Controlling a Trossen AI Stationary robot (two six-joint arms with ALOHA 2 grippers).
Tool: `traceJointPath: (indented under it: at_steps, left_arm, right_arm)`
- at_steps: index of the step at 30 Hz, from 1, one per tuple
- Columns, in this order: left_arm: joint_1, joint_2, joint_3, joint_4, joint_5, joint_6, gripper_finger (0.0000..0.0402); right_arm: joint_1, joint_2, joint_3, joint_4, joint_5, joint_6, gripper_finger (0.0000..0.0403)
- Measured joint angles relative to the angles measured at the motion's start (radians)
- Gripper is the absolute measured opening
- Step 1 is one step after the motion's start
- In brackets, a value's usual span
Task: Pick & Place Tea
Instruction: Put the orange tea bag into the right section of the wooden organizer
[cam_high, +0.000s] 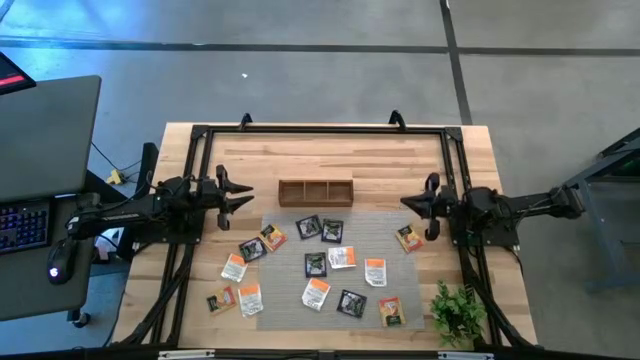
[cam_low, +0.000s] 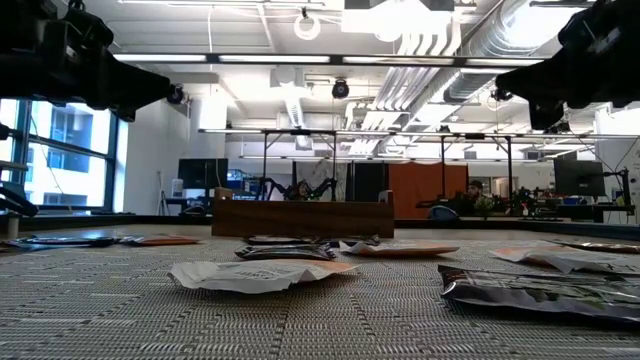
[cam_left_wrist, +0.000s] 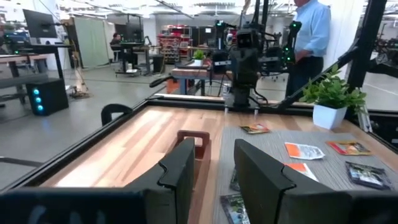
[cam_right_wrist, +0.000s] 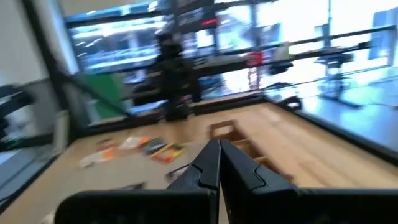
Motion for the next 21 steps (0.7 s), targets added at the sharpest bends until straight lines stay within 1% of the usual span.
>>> traceJointPath:
  at_steps: [3, 7, 9, 13, 18, 21]
  left_arm:
    - [0.000, 0.000, 0.000, 0.000, 0.016, -0.007, 0.0112]
    - [0.000, 0.000, 0.000, 0.000, 0.022, -0.007, 0.0112]
    - [0.000, 0.000, 0.000, 0.000, 0.021, -0.007, 0.0112]
    - [0.000, 0.000, 0.000, 0.002, 0.019, -0.001, 0.0112]
    - [0.000, 0.000, 0.000, 0.002, 0.004, 0.000, 0.0112]
    - [0.000, 0.000, 0.000, 0.003, -0.030, 0.000, 0.0112]
  right_arm:
    - [0.000, 0.000, 0.000, 0.064, 0.074, -0.031, 0.0001]
    - [0.000, 0.000, 0.000, 0.148, 0.200, -0.176, 0.0001]
    - [0.000, 0.000, 0.000, 0.162, 0.244, -0.210, 0.0001]
    - [0.000, 0.000, 0.000, 0.156, 0.220, -0.252, 0.0001]
    - [0.000, 0.000, 0.000, 0.133, 0.183, -0.141, 0.0005]
    - [0.000, 0.000, 0.000, 0.084, 0.155, -0.130, 0.0025]
